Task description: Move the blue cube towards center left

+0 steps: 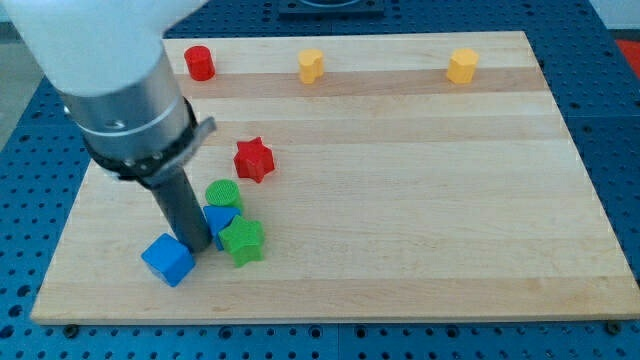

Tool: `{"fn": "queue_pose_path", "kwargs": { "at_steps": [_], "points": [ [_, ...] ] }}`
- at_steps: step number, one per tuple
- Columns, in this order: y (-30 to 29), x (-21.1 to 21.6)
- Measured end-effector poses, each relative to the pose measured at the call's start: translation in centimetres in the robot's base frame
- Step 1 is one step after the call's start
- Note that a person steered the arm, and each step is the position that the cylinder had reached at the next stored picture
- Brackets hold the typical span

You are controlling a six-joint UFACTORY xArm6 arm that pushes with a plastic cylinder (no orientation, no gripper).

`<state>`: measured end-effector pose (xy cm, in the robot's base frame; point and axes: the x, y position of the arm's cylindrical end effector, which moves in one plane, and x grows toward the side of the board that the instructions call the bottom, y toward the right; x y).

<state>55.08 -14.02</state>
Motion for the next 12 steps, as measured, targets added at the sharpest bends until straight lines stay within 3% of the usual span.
{"fn": "queue_pose_path", "kwargs": {
  "at_steps": [1,2,3,5,6,8,9,10,11,12],
  "points": [
    [2.9,0.6],
    [1.8,4.5],
    [-3.1,6.1],
    [-9.9,4.2],
    [-8.2,6.0],
    [0.8,5.7],
    [-5.2,5.8],
    [-8.2,3.0],
    [-7.6,3.7],
    [-3.4,5.2]
  ]
}}
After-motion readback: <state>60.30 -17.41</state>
